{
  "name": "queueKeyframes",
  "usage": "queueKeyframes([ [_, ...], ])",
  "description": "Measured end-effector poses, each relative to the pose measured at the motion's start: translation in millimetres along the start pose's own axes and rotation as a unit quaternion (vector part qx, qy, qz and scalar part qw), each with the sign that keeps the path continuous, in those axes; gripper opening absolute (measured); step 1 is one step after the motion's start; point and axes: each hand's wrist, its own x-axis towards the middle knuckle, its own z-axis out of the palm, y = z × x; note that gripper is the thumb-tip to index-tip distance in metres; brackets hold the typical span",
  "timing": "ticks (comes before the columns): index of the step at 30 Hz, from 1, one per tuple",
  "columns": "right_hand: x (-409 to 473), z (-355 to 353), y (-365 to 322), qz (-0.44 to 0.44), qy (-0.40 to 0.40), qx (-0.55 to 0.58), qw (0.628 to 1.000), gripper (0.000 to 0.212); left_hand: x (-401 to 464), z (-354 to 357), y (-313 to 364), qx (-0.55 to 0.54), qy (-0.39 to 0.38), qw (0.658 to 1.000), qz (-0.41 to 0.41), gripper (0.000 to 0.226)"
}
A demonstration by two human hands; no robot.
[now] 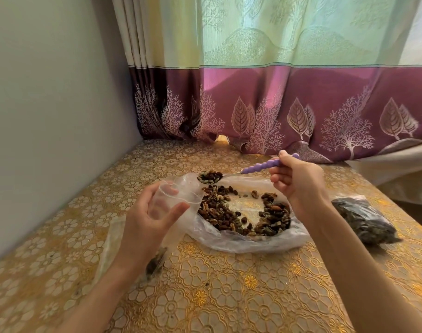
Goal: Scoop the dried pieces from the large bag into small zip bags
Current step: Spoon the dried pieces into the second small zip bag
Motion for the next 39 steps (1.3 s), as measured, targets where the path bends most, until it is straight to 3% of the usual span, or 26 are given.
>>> queueKeyframes([
  [5, -18, 18, -8, -0.022, -0.067, 0.010, 0.997, 0.030, 0, 2, 2, -0.014, 0.014, 1.000, -0.005, 0.045],
  [10, -40, 40, -3, -0.141, -0.143, -0.062, 0.978, 0.025, 2, 1, 0, -0.007, 0.024, 1.000, -0.006, 0.065],
  [14, -48, 48, 0, -0.201, -0.209, -0.081, 0.954, 0.018, 2, -1, 1, -0.040, 0.037, 0.998, 0.010, 0.058],
  [21, -45, 44, -3, -0.204, -0.262, -0.051, 0.942, 0.016, 2, -4, 11, -0.049, 0.069, 0.995, 0.045, 0.033],
  [24, -39, 40, -5, -0.194, -0.216, -0.028, 0.956, 0.019, 3, -4, 11, -0.052, 0.063, 0.995, 0.056, 0.033],
  [29, -24, 26, 1, -0.165, -0.060, 0.019, 0.984, 0.027, 3, -3, 11, -0.072, 0.050, 0.994, 0.060, 0.032],
  [32, -14, 16, 6, -0.146, 0.011, 0.019, 0.989, 0.029, 4, -3, 9, -0.072, 0.045, 0.995, 0.052, 0.049],
  [36, -3, 0, 13, -0.160, 0.075, -0.048, 0.983, 0.030, 4, -2, 0, -0.041, 0.020, 0.999, 0.024, 0.077],
  [39, 3, -8, 20, -0.204, 0.109, -0.159, 0.960, 0.029, 2, 2, -5, -0.005, -0.004, 1.000, 0.019, 0.073],
])
